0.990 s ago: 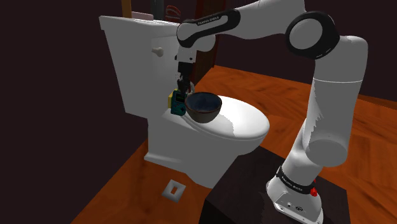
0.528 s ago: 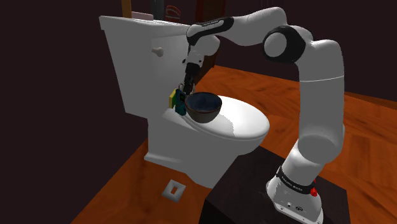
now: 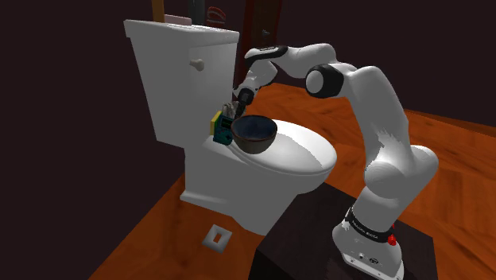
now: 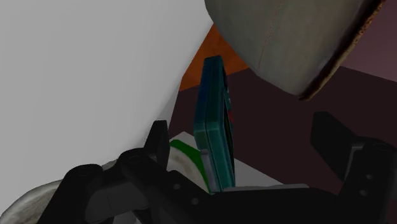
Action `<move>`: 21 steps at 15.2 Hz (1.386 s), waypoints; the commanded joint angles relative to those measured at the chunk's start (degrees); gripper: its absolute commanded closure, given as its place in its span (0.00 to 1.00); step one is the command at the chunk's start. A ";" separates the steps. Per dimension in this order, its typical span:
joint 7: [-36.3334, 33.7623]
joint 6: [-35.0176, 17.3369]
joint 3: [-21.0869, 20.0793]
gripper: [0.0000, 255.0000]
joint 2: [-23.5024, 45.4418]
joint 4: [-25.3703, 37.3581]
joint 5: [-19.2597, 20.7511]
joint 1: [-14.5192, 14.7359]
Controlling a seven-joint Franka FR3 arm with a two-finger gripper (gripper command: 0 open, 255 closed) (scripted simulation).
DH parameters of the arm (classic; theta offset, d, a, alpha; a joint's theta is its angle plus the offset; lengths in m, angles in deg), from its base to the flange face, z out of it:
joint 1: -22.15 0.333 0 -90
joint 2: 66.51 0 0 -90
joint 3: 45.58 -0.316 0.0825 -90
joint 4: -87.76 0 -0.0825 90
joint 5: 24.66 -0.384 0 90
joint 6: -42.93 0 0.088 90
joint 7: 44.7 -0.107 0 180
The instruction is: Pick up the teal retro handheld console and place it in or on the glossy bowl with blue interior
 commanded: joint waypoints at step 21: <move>1.97 -3.67 0.09 1.00 -1.46 -6.48 -0.41 2.08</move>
